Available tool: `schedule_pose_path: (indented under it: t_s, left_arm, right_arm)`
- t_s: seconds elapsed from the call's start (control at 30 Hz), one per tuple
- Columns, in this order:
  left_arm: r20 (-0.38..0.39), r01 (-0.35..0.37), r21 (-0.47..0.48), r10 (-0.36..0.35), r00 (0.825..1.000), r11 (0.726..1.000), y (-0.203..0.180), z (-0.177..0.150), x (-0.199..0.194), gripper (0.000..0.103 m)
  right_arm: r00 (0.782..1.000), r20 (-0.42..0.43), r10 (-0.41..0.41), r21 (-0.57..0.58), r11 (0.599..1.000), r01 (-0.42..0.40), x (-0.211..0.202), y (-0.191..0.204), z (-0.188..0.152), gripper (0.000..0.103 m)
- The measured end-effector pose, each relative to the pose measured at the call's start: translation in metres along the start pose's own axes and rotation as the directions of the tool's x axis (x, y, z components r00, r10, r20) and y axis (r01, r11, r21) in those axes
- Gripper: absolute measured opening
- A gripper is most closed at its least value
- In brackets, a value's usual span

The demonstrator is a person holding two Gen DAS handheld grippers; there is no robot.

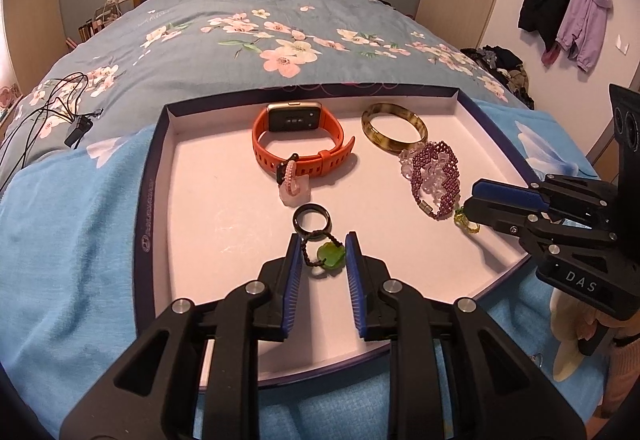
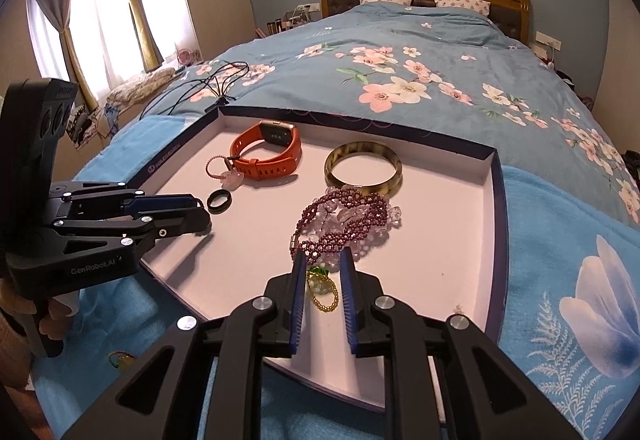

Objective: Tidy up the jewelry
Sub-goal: 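Lower the gold chain and green bead ring into the box and open both tools, then grasp the green stone ring with the left tool while the right tool approaches the silver ring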

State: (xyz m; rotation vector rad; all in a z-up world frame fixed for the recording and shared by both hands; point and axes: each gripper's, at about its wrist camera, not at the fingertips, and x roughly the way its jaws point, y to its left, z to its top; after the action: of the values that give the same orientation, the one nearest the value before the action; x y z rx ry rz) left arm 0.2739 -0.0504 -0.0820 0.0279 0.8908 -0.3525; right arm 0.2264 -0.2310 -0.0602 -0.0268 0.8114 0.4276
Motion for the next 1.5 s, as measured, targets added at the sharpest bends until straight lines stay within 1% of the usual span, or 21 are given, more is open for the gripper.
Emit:
schedule_pose_path:
  t_s: [0.03,0.1,0.17,0.27,0.33,0.4,0.43,0.53,0.63,0.7,0.77,0.9,0.97,1.03,1.2,1.3,1.37,1.5]
  left_arm:
    - [0.003,0.000,-0.004,0.000,1.000,1.000,0.000,0.000,-0.002,0.022]
    - [0.022,-0.006,-0.008,0.006,1.000,1.000,0.001,-0.001,-0.009,0.027]
    - [0.052,-0.014,-0.007,0.014,0.999,1.000,0.001,-0.001,-0.021,0.031]
    - [0.101,-0.007,0.008,0.006,0.995,1.000,-0.001,-0.005,-0.044,0.035]
    - [0.136,-0.009,0.036,0.004,0.991,0.999,-0.003,-0.012,-0.062,0.039]
    - [0.165,-0.002,0.062,-0.008,0.986,0.998,-0.006,-0.021,-0.078,0.040]
    - [0.173,0.004,0.071,-0.017,0.985,0.997,-0.007,-0.025,-0.084,0.043]
    - [0.178,0.024,0.102,-0.042,0.983,0.994,-0.012,-0.043,-0.100,0.045]
    - [0.161,0.060,0.118,-0.079,0.984,0.991,-0.017,-0.060,-0.108,0.045]
    - [0.141,0.067,0.137,-0.086,0.986,0.988,-0.023,-0.072,-0.109,0.045]
    - [0.119,0.078,0.148,-0.096,0.988,0.986,-0.030,-0.081,-0.106,0.045]
    - [0.069,0.129,0.133,-0.139,0.988,0.983,-0.039,-0.096,-0.099,0.047]
    - [0.052,0.131,0.126,-0.138,0.989,0.983,-0.043,-0.100,-0.094,0.047]
    - [0.037,0.137,0.116,-0.143,0.989,0.984,-0.046,-0.104,-0.089,0.047]
    - [0.017,0.132,0.116,-0.135,0.991,0.984,-0.050,-0.105,-0.082,0.047]
    - [-0.002,0.135,0.110,-0.135,0.991,0.985,-0.050,-0.104,-0.077,0.047]
    - [-0.017,0.137,0.103,-0.136,0.991,0.985,-0.049,-0.103,-0.074,0.044]
    - [-0.035,0.141,0.096,-0.138,0.990,0.985,-0.049,-0.101,-0.069,0.042]
  right_arm:
    - [1.000,0.006,0.002,0.009,1.000,-0.002,-0.003,-0.002,0.000,0.015]
    - [1.000,0.019,0.004,0.018,1.000,-0.004,-0.009,-0.002,-0.001,0.016]
    - [0.999,0.042,0.011,0.025,1.000,-0.012,-0.019,-0.003,-0.001,0.022]
    - [0.997,0.072,0.029,0.033,0.999,-0.032,-0.034,-0.002,-0.004,0.023]
    - [0.995,0.094,0.046,0.035,0.998,-0.049,-0.047,-0.001,-0.008,0.024]
    - [0.992,0.109,0.060,0.019,0.998,-0.063,-0.059,0.002,-0.014,0.028]
    - [0.992,0.113,0.057,0.008,0.998,-0.058,-0.064,0.005,-0.017,0.031]
    - [0.993,0.099,0.070,-0.025,0.997,-0.067,-0.074,0.014,-0.031,0.031]
    - [0.995,0.057,0.086,-0.056,0.995,-0.083,-0.076,0.023,-0.047,0.032]
    - [0.996,0.029,0.088,-0.064,0.994,-0.086,-0.075,0.026,-0.057,0.032]
    - [0.995,-0.005,0.103,-0.064,0.993,-0.103,-0.074,0.030,-0.069,0.037]
    - [0.993,-0.048,0.110,-0.070,0.991,-0.114,-0.073,0.037,-0.087,0.039]
    - [0.992,-0.072,0.101,-0.081,0.991,-0.107,-0.071,0.043,-0.094,0.039]
    - [0.994,-0.073,0.078,-0.102,0.991,-0.085,-0.073,0.049,-0.096,0.039]
    - [0.993,-0.101,0.058,-0.113,0.991,-0.070,-0.068,0.054,-0.097,0.038]
    - [0.994,-0.100,0.043,-0.116,0.992,-0.055,-0.066,0.054,-0.097,0.035]
    - [0.994,-0.100,0.034,-0.111,0.993,-0.045,-0.066,0.053,-0.097,0.029]
    - [0.995,-0.098,0.020,-0.101,0.994,-0.030,-0.066,0.050,-0.096,0.022]
